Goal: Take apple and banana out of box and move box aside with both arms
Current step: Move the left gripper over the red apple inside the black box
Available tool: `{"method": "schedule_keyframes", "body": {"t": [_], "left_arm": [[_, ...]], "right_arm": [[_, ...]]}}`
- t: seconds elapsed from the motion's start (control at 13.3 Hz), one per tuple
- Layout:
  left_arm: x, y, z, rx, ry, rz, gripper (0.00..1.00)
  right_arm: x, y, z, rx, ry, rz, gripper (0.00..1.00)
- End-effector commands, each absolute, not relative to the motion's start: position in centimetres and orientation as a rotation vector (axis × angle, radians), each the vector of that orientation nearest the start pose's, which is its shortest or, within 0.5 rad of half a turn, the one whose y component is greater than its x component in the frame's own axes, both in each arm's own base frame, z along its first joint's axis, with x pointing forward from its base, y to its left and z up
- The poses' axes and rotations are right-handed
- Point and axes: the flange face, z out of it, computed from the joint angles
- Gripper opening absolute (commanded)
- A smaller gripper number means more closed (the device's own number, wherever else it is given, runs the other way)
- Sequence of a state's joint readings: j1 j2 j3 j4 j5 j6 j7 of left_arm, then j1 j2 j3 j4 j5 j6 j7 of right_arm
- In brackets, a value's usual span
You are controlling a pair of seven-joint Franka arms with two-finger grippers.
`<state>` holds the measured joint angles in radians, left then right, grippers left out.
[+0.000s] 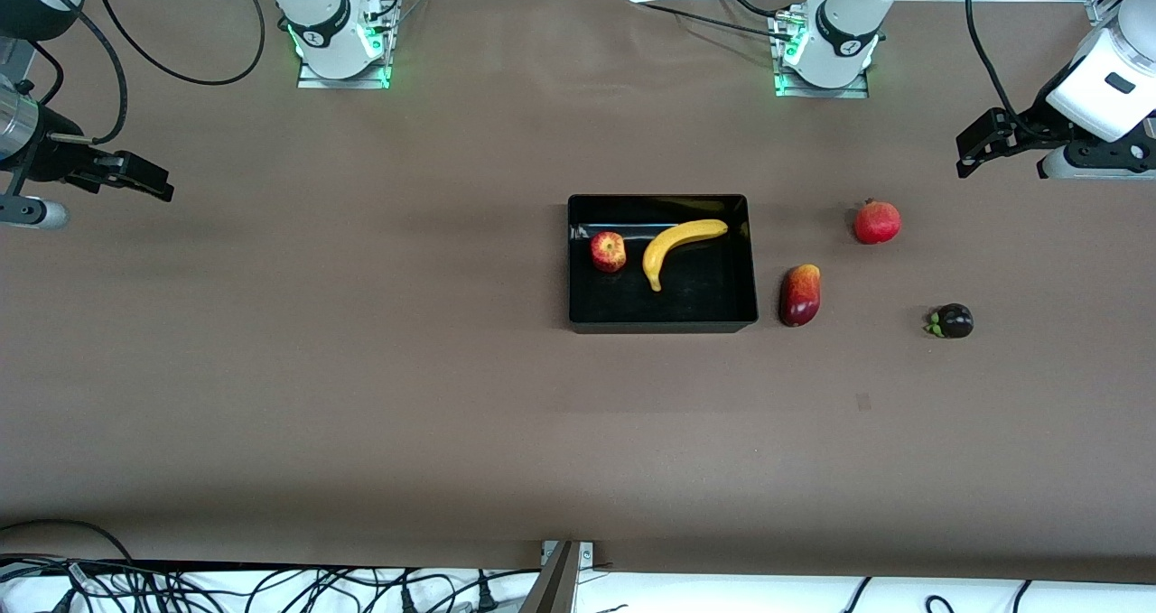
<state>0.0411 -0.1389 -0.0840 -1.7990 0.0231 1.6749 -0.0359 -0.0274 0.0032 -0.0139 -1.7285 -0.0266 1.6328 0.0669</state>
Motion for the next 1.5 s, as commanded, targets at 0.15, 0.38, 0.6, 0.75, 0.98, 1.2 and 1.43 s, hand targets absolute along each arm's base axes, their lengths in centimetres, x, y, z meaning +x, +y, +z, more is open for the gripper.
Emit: {"method": "schedule_keyframes", "body": {"t": [0.15,0.38,0.6,0.75,0.98,1.2,1.43], "left_arm": [[51.7,-2.4,61.2,-3.125,0.007,-0.029,1.00],[51.8,-2.5,61.3,-3.128,-0.001,-0.022,1.00],[51.8,-2.9,60.7,-3.130,-0.001,-0.003,1.00],[52.6,-3.4,59.8,-3.147,0.012,0.023,1.00],[53.3,-6.4,58.0,-3.188,0.039,0.074,1.00],[53.1,-12.9,56.0,-3.201,0.122,0.119,1.00],[52.2,-20.3,52.9,-3.202,0.157,0.107,1.00]], "right_arm": [[55.0,-2.8,55.6,-3.172,0.176,0.163,1.00],[55.0,-2.8,55.6,-3.172,0.176,0.163,1.00],[55.0,-2.8,55.6,-3.174,0.176,0.163,1.00],[55.0,-2.8,55.6,-3.172,0.176,0.163,1.00],[55.0,-2.8,55.6,-3.172,0.176,0.163,1.00],[55.0,-2.8,55.6,-3.174,0.176,0.163,1.00],[55.0,-2.8,55.6,-3.172,0.176,0.163,1.00]]}}
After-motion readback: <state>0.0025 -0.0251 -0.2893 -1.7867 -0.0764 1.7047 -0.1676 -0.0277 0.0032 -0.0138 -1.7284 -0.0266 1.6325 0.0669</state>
